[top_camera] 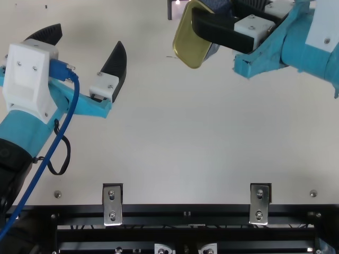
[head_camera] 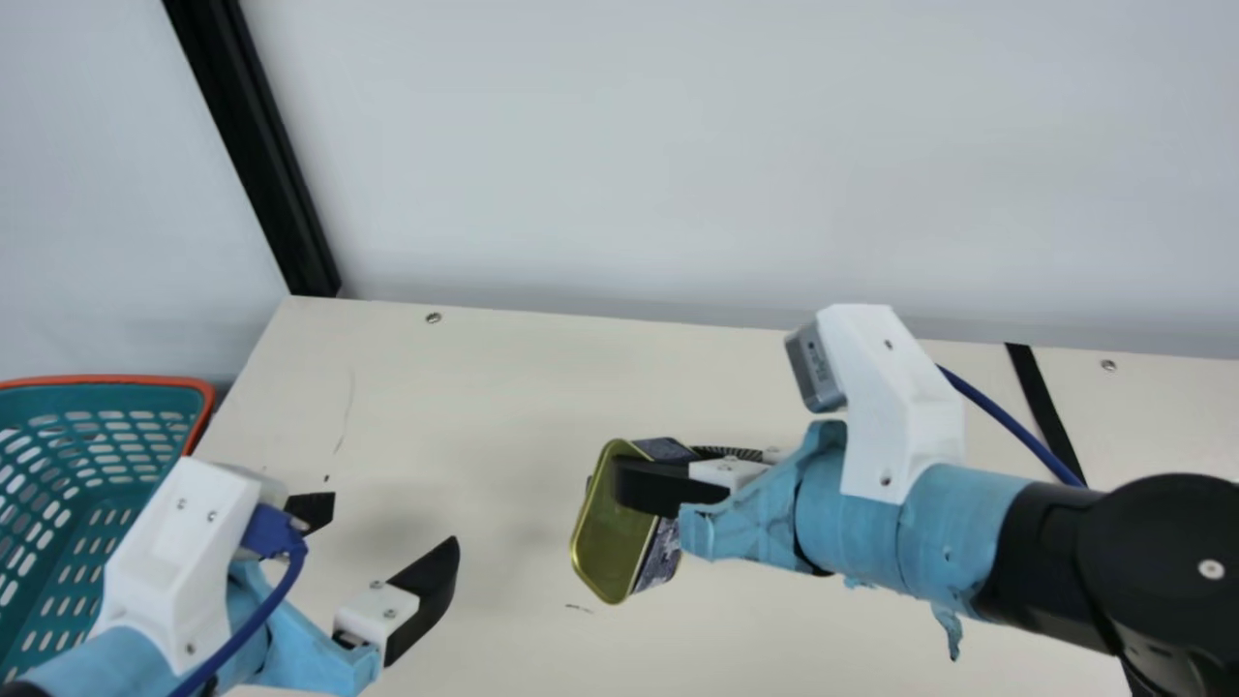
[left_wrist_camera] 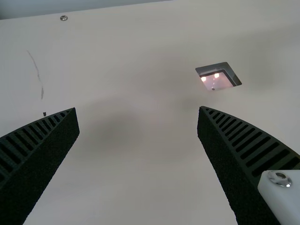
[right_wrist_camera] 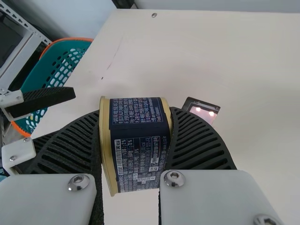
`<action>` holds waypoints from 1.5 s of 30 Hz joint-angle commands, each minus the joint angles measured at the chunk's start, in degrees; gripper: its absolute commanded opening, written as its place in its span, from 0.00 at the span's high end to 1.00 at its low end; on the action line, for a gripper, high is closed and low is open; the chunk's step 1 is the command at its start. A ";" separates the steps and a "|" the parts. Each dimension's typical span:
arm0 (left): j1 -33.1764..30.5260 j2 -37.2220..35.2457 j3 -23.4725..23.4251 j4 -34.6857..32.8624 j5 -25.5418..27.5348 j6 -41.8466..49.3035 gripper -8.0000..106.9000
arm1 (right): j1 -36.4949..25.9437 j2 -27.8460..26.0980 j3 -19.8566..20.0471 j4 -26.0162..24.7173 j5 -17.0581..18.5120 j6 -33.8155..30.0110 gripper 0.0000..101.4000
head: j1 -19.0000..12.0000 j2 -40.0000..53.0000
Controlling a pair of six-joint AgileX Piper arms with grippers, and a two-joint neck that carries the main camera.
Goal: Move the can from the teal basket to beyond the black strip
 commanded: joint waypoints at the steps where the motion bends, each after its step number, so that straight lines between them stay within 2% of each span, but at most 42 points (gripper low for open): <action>1: 0.00 0.00 0.00 0.00 0.00 0.00 0.15 | -0.40 0.00 -0.07 -1.81 -0.72 0.82 1.00 | -1.20 -1.37; 12: 0.00 0.00 0.00 0.00 0.00 0.00 0.15 | -8.00 -1.36 1.08 -14.18 -4.71 8.86 1.00 | -2.80 -7.84; 19: 0.00 0.00 0.00 0.00 0.00 0.00 0.15 | -15.25 -2.87 1.46 -21.75 -4.38 13.80 1.00 | -4.06 -11.85; 25: 0.00 0.00 0.00 0.00 0.00 0.00 0.15 | -21.84 -3.99 1.63 -26.08 -3.40 15.68 1.00 | -4.36 -15.60; 29: 0.00 0.00 0.00 0.00 0.00 0.00 0.15 | -26.16 -4.51 1.66 -26.98 -2.62 15.28 1.00 | -4.43 -18.26; 35: 0.00 0.00 0.00 0.00 0.00 0.00 0.15 | -32.50 -4.98 1.61 -25.48 -1.54 11.80 1.00 | -4.46 -21.24; 45: 0.00 0.00 0.00 0.00 0.00 0.00 0.15 | -43.56 -4.69 1.52 -24.90 -1.63 7.62 1.00 | -4.46 -21.24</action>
